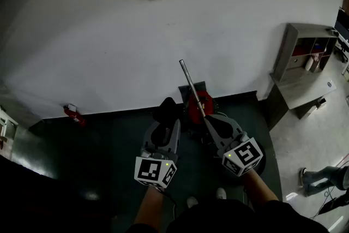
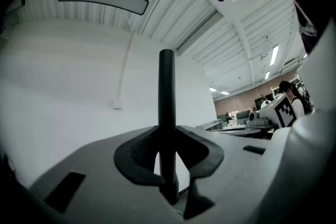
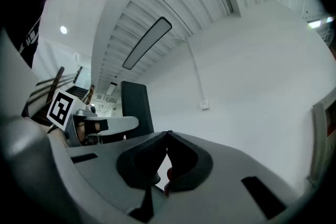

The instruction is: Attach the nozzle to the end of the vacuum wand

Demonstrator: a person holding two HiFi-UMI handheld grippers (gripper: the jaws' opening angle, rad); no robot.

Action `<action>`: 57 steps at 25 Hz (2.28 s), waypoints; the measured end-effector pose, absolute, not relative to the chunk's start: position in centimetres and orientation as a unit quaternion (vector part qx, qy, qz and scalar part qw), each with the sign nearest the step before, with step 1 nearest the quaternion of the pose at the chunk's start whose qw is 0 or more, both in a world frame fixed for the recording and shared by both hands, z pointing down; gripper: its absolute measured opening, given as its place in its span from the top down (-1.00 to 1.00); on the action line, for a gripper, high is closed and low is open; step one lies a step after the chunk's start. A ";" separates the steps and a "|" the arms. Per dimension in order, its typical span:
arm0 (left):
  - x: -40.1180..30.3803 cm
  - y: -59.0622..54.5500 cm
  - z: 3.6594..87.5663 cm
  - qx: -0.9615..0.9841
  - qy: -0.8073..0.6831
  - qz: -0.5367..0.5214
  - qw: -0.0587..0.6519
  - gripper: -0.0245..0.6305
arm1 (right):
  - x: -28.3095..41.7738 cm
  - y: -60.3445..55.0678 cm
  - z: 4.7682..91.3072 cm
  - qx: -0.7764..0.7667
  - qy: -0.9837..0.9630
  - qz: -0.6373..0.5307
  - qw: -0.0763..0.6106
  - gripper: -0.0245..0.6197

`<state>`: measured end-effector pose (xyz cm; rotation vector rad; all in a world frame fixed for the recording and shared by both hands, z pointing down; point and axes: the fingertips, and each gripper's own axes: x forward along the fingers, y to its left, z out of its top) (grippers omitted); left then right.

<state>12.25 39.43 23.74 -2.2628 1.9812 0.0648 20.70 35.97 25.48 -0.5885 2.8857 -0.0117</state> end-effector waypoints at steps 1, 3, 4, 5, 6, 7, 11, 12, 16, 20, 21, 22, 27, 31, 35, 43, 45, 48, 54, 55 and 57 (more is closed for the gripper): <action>12.3 39.3 23.5 -0.750 0.657 0.023 0.066 0.66 | 20.8 35.8 25.4 -0.200 0.975 -0.004 0.097 0.87; 12.3 39.2 23.3 -0.749 0.658 0.026 0.064 0.66 | 21.0 35.6 25.4 -0.201 0.975 -0.006 0.095 0.87; 12.3 39.2 23.4 -0.749 0.659 0.026 0.063 0.66 | 21.0 35.6 25.5 -0.201 0.975 -0.007 0.093 0.87; 12.2 39.3 23.6 -0.749 0.659 0.025 0.061 0.66 | 21.0 35.7 25.8 -0.202 0.975 -0.007 0.089 0.87; 12.1 39.5 23.7 -0.749 0.660 0.025 0.059 0.66 | 20.8 35.8 26.0 -0.203 0.975 -0.006 0.085 0.87; 11.9 39.7 23.9 -0.749 0.659 0.025 0.058 0.66 | 20.6 36.0 26.1 -0.203 0.976 -0.005 0.083 0.87; 10.9 40.2 24.2 -0.750 0.658 0.019 0.057 0.66 | 19.7 36.5 26.2 -0.207 0.975 -0.008 0.083 0.87; 10.7 40.3 24.2 -0.751 0.657 0.018 0.057 0.66 | 19.5 36.6 26.3 -0.209 0.974 -0.010 0.085 0.87; 9.1 41.3 24.8 -0.754 0.654 0.012 0.054 0.66 | 18.2 37.2 26.8 -0.218 0.972 -0.016 0.084 0.87; 7.0 42.3 25.6 -0.759 0.649 0.010 0.045 0.66 | 16.6 37.8 27.6 -0.228 0.970 -0.030 0.083 0.87; 6.6 42.5 25.8 -0.761 0.647 0.009 0.042 0.66 | 16.3 37.9 27.8 -0.232 0.969 -0.031 0.081 0.87; 6.2 42.6 25.9 -0.763 0.645 0.010 0.039 0.66 | 16.0 38.0 28.0 -0.235 0.968 -0.032 0.079 0.87; 5.2 42.3 26.5 -0.770 0.637 0.016 0.034 0.66 | 15.2 38.2 28.4 -0.252 0.964 -0.031 0.076 0.87; 5.0 41.7 27.1 -0.775 0.631 0.020 0.029 0.66 | 14.9 37.8 28.9 -0.257 0.963 -0.032 0.070 0.87; 4.5 39.5 27.3 -0.778 0.628 0.020 0.023 0.66 | 14.3 35.6 28.8 -0.260 0.963 -0.033 0.067 0.87; 3.2 33.9 28.5 -0.780 0.625 0.016 0.012 0.66 | 12.9 30.1 30.5 -0.258 0.963 -0.044 0.055 0.87; 3.0 32.1 28.8 -0.780 0.626 0.014 0.008 0.66 | 12.5 28.5 30.8 -0.256 0.964 -0.048 0.053 0.87; 2.7 29.5 29.2 -0.778 0.628 0.008 0.001 0.66 | 11.9 25.9 31.0 -0.248 0.965 -0.059 0.057 0.87; 2.3 24.7 29.5 -0.773 0.634 0.002 -0.004 0.66 | 11.4 21.1 31.7 -0.236 0.968 -0.069 0.053 0.87; 2.2 23.9 29.6 -0.771 0.636 -0.001 -0.005 0.66 | 11.3 20.3 31.8 -0.233 0.968 -0.072 0.054 0.87; 1.8 22.3 29.6 -0.768 0.641 -0.003 -0.007 0.66 | 11.0 18.8 32.1 -0.227 0.970 -0.075 0.053 0.87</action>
